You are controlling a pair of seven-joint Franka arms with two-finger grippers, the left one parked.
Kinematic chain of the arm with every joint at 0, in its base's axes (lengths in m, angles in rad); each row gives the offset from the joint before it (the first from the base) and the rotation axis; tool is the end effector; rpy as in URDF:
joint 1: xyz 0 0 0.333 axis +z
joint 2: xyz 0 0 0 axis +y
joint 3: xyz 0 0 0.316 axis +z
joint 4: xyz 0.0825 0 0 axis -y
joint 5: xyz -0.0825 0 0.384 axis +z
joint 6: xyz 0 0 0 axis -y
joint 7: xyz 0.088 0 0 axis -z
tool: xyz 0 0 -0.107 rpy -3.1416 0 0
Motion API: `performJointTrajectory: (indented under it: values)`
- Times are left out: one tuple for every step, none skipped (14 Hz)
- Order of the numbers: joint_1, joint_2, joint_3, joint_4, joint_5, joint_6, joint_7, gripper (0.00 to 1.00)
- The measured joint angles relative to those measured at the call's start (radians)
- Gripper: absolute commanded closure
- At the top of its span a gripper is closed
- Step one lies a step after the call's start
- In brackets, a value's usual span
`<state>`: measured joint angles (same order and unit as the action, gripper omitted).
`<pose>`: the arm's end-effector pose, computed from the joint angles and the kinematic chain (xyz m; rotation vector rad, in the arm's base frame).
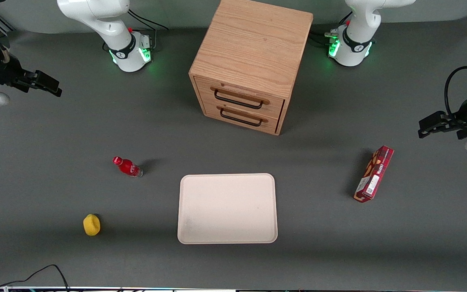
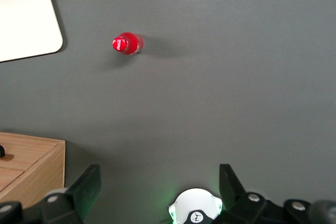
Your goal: Open upper drawer
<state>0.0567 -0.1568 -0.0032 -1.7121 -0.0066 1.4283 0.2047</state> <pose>0.4879 0.0252 0.6292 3.1042 -0.2358 -0.1951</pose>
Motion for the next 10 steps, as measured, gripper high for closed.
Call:
performJointTrajectory:
  values:
    - [0.002, 0.000, 0.015, 0.008, 0.015, -0.011, -0.043, 0.00]
    - [0.003, 0.001, 0.042, 0.023, 0.043, -0.023, -0.098, 0.00]
    - [0.006, 0.002, 0.070, 0.040, 0.080, -0.032, -0.143, 0.00]
    - [0.009, 0.007, 0.095, 0.053, 0.126, -0.036, -0.169, 0.00]
    - [0.011, 0.019, 0.124, 0.062, 0.171, -0.037, -0.198, 0.00]
    - [0.012, 0.042, 0.163, 0.076, 0.203, -0.036, -0.246, 0.00]
    - [0.012, 0.077, 0.213, 0.101, 0.219, -0.035, -0.305, 0.00]
    - [0.013, 0.119, 0.266, 0.131, 0.232, -0.034, -0.357, 0.00]
    - [0.015, 0.162, 0.310, 0.156, 0.258, -0.033, -0.399, 0.00]
    - [0.016, 0.202, 0.342, 0.173, 0.300, -0.032, -0.430, 0.00]
